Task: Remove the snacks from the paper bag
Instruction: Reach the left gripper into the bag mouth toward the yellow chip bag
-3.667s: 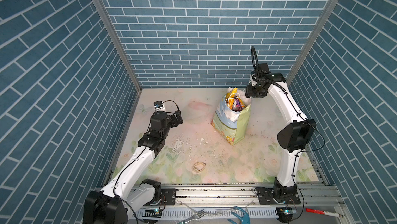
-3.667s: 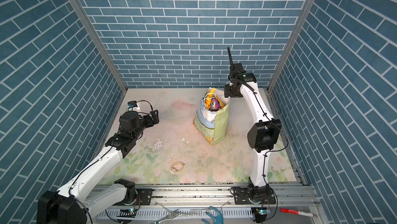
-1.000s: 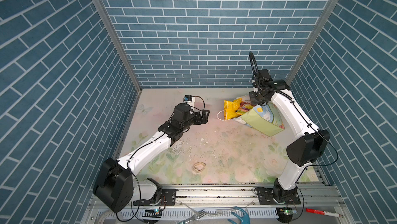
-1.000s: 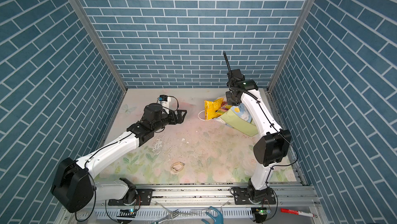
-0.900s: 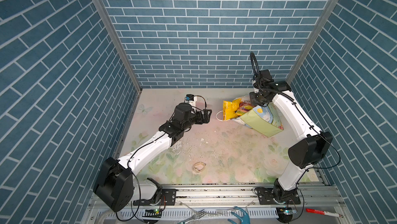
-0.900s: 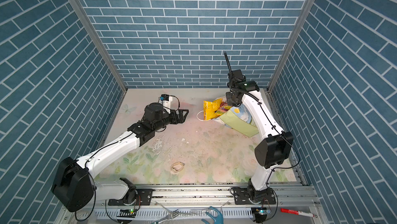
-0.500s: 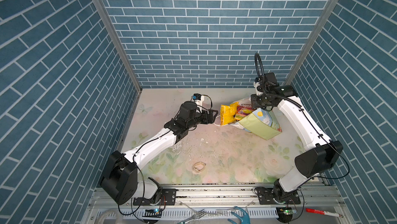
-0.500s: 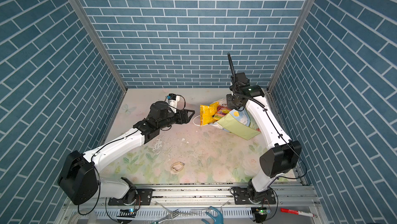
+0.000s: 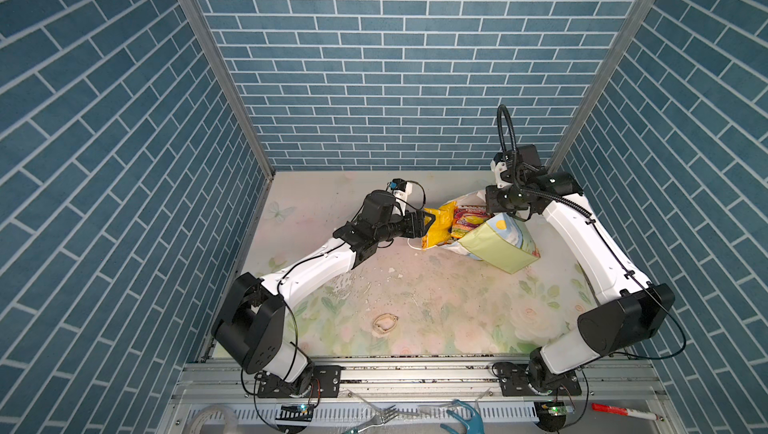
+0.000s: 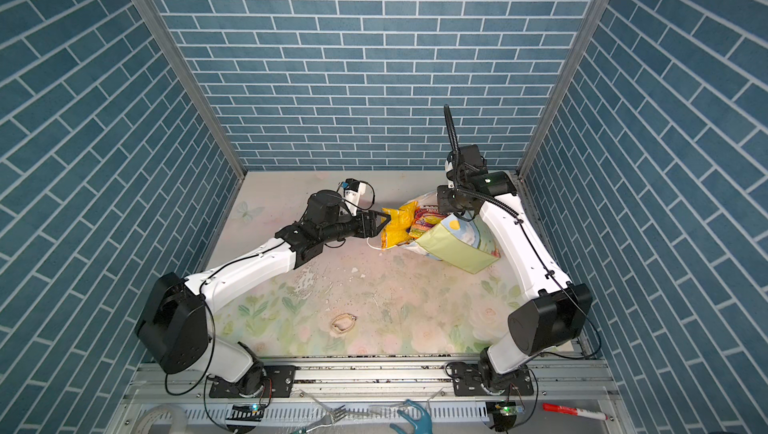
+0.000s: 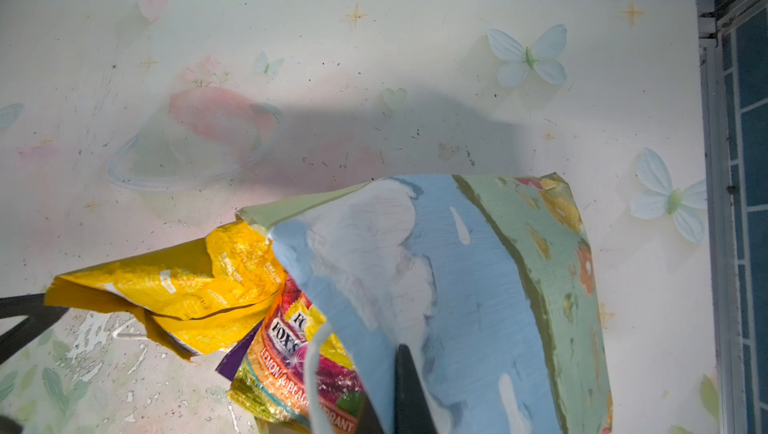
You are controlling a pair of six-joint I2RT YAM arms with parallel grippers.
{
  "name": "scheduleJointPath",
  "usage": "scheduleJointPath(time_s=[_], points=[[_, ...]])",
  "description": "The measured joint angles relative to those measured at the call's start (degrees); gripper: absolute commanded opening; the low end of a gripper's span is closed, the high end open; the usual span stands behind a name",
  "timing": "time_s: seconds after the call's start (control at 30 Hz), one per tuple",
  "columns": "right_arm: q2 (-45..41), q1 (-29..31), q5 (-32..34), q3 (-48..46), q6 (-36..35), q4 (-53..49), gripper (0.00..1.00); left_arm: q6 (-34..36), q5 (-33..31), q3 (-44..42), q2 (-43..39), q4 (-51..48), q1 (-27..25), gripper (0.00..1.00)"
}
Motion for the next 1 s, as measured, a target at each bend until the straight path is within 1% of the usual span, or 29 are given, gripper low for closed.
scheduleJointPath(time_s=[0.1, 0.3, 0.4, 0.5, 0.7, 0.87, 1.0], points=[[-0.52, 0.0, -0.98, -0.44, 0.28, 0.37, 0.0, 0.96, -0.2, 1.09, 0.83, -1.4, -0.61, 0.7], [-1.03, 0.0, -2.34, -1.18, 0.48, 1.2, 0.0, 3.17, -2.12, 2.67, 1.25, -3.19, -1.7, 0.56], [-1.53, 0.0, -2.64, -2.05, 0.87, 1.73, 0.0, 4.09, -2.69, 3.41, 1.79, -3.89, -1.75, 0.54], [-1.81, 0.0, -2.62, -2.29, 0.96, 1.81, 0.0, 4.5, -3.15, 4.0, 2.75, -4.11, -1.75, 0.49], [-1.84, 0.0, -2.64, -2.29, 1.03, 1.99, 0.0, 5.66, -4.5, 4.63, 4.02, -5.31, -1.97, 0.5], [-1.92, 0.0, -2.64, -2.29, 1.03, 2.1, 0.0, 7.02, -6.21, 5.64, 4.02, -7.15, -2.36, 0.53], [-2.16, 0.0, -2.69, -2.32, 1.2, 2.1, 0.0, 8.9, -9.62, 5.75, 4.02, -8.72, -2.95, 0.58]])
